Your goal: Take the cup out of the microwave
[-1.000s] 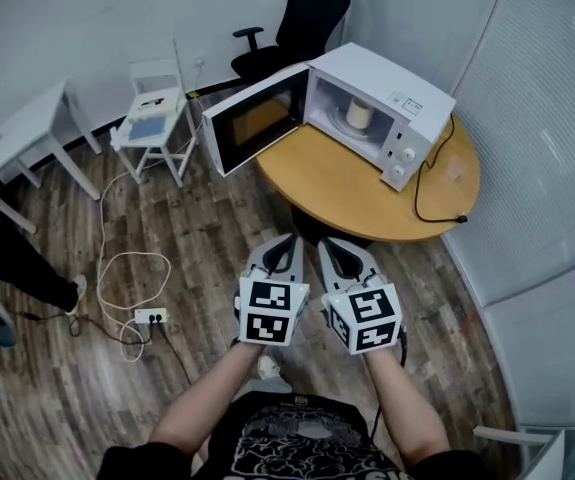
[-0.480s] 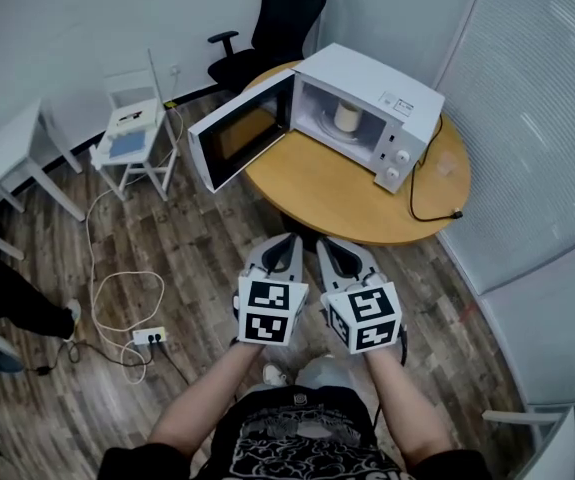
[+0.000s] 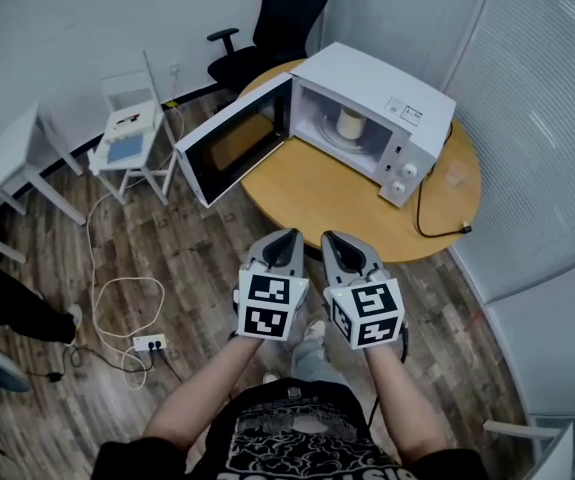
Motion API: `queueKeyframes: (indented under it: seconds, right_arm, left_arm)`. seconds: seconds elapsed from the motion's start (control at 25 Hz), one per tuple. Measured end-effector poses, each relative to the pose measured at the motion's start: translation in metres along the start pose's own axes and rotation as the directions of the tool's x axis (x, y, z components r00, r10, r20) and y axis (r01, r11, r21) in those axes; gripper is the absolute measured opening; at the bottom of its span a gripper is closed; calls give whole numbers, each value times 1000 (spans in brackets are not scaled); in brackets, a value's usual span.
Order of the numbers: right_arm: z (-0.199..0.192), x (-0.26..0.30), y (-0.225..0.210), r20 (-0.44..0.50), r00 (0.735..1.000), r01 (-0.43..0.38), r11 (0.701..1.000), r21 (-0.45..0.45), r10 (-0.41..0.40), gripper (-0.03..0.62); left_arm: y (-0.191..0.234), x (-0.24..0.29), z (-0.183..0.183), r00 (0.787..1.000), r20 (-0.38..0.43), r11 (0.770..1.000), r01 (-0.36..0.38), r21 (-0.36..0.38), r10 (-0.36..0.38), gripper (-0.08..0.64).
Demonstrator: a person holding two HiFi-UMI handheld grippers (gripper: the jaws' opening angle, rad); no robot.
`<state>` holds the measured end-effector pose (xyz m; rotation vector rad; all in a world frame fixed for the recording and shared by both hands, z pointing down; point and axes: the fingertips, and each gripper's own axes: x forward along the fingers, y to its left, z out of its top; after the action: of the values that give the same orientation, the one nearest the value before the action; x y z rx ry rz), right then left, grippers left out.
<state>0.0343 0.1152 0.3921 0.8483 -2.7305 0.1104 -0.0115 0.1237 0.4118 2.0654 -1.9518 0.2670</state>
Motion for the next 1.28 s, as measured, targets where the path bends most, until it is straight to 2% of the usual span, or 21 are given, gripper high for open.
queueKeyframes:
  seconds: [0.4, 0.76, 1.04, 1.28]
  right_arm:
    - [17, 68, -86, 6, 1000, -9, 1000, 19, 9, 15]
    - [25, 106, -153, 10, 1000, -16, 999, 40, 15, 15]
    - [30, 117, -187, 25, 1000, -17, 999, 31, 16, 15]
    - [27, 126, -203, 25, 1000, -16, 998, 55, 15, 15]
  left_arm:
    - [16, 107, 33, 1000, -25, 1000, -13, 8, 13, 8]
    - [7, 186, 50, 999, -33, 1000, -6, 20, 6, 9]
    - [0, 233, 52, 999, -34, 999, 5, 31, -4, 9]
    - [-4, 260, 54, 998, -23, 997, 56, 51, -55, 9]
